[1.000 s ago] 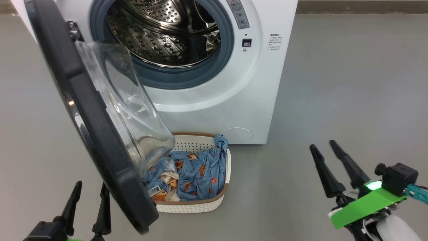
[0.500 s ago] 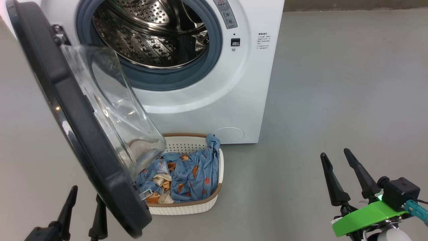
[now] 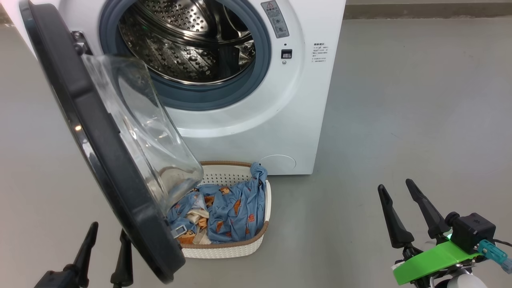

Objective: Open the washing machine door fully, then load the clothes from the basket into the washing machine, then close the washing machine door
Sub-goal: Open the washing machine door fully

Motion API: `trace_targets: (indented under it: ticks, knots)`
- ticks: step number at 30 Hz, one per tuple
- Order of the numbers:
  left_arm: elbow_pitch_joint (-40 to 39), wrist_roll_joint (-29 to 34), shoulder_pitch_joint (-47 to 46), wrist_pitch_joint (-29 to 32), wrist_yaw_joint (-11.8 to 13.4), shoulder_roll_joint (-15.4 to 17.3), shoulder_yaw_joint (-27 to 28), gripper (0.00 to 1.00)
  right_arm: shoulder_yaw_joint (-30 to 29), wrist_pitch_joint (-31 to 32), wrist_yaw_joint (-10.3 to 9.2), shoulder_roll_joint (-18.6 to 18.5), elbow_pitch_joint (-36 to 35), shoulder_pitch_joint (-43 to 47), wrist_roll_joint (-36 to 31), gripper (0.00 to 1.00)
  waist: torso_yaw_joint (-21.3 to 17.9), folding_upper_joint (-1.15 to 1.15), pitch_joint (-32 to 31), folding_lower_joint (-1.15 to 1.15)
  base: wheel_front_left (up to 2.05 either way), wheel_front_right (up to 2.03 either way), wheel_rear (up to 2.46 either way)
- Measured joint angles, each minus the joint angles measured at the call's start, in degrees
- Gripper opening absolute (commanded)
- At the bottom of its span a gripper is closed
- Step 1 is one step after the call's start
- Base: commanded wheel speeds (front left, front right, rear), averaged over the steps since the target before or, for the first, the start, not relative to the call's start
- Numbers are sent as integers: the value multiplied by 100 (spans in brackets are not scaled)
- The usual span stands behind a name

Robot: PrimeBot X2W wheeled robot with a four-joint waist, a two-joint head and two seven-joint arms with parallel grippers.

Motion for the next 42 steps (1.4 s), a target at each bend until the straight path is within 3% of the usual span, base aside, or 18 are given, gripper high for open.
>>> trace_targets:
  ticks: [21,22,25,33,42]
  knots:
    - [-25,-1,-2,0,0,4,35,100,10,0,0,-21,29,-1,-1,100,20,0,22,0,0,0,0]
    - [-24,-1,-3,0,0,4,35,88,10,0,0,-21,31,-1,-1,100,22,0,27,0,0,0,0]
    - [-23,-3,-23,0,0,7,38,0,4,0,0,-21,32,-1,0,100,30,0,44,0,0,0,0]
    - [-137,-3,-48,0,0,4,252,0,-31,0,0,-11,31,-3,0,100,73,0,72,0,0,0,0]
    - [-859,168,-72,0,0,-26,603,0,-52,0,0,23,30,-3,0,100,134,0,58,0,0,0,0]
